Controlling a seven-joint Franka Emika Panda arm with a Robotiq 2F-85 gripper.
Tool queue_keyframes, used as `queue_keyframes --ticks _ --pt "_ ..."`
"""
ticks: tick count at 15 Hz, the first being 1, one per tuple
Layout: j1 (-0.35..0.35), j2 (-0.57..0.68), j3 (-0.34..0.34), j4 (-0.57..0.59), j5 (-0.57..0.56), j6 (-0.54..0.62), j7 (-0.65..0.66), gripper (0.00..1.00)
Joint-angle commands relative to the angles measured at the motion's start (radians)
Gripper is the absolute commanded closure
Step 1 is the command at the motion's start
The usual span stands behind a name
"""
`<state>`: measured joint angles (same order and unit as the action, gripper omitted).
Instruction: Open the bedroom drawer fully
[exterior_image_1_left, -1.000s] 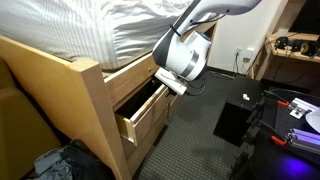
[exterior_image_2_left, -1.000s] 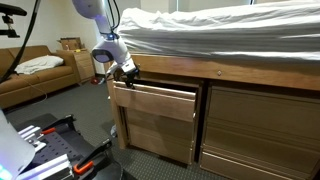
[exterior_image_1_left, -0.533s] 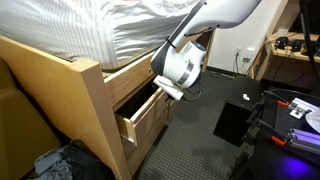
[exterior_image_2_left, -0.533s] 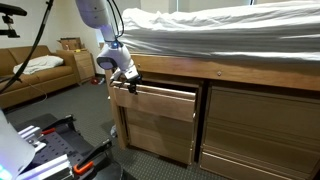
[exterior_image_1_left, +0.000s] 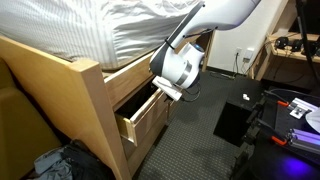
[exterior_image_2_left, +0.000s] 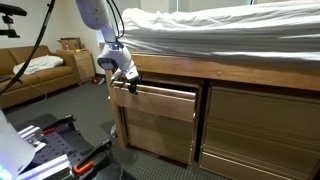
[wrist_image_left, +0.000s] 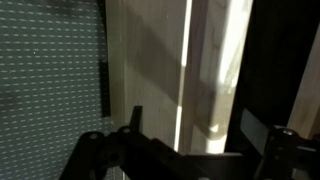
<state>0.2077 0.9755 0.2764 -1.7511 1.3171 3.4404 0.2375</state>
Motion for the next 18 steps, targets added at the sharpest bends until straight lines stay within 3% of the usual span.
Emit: queue_keyframes --ticks 1,3,4,6,9,12,13,14,18 --pt "0.014 -0.025 -0.043 -0.077 -0.001 -0.074 0.035 0.0" --pt "0.011 -0.043 -0.058 -0.127 0.006 -0.098 0.046 0.0" --pt "0.037 -0.069 -0.097 -0.168 0.062 -0.135 0.022 0.0" --pt "0.076 -0.12 -0.168 -0.266 0.068 -0.221 0.05 0.0" --pt "0.216 -0.173 -0.346 -0.396 -0.038 -0.321 0.22 0.0" --pt "0.422 -0.18 -0.59 -0.479 -0.216 -0.465 0.46 0.0" --pt "0.313 -0.175 -0.471 -0.418 -0.143 -0.39 0.343 0.0" --pt "0.354 -0.177 -0.514 -0.436 -0.16 -0.406 0.38 0.0" --pt "0.347 -0.182 -0.497 -0.433 -0.155 -0.397 0.375 0.0"
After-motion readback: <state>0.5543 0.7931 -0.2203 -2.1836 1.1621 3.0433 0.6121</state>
